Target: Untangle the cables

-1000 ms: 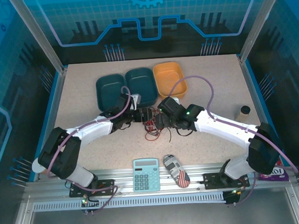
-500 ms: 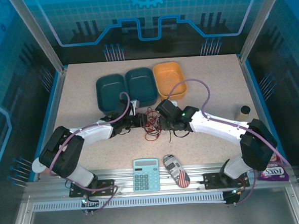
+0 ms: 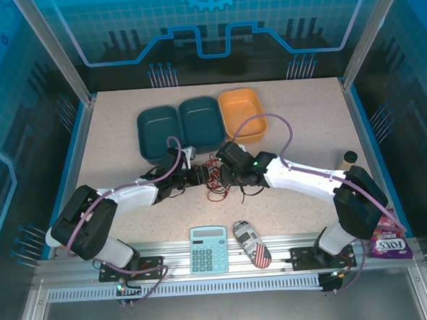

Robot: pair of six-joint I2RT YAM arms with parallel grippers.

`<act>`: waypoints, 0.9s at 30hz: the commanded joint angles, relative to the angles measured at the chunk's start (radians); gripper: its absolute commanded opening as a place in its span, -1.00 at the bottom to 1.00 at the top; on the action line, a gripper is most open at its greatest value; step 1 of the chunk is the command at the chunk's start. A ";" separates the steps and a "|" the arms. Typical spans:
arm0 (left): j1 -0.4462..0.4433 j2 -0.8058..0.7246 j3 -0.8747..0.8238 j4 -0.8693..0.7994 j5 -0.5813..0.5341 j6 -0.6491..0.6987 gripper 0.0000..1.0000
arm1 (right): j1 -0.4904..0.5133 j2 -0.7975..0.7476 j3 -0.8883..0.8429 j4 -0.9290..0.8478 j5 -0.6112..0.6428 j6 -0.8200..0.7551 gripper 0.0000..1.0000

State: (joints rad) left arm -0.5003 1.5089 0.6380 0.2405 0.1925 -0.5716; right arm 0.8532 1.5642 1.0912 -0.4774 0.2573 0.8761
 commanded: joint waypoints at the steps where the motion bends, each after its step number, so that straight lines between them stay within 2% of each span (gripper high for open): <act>1: 0.002 -0.018 -0.016 0.046 0.038 -0.010 -0.38 | 0.025 0.022 0.037 0.007 0.020 0.023 -0.39; 13: 0.002 -0.024 -0.030 0.074 0.045 -0.013 -0.36 | 0.018 0.048 0.037 -0.032 0.101 0.107 -0.38; 27: 0.003 -0.020 -0.032 0.092 0.058 -0.013 -0.37 | 0.030 0.006 -0.009 -0.009 0.076 0.125 -0.40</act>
State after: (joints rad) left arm -0.4999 1.5074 0.6178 0.3027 0.2188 -0.5781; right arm 0.8700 1.6073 1.1053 -0.4843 0.3222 0.9710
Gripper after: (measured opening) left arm 0.313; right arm 0.303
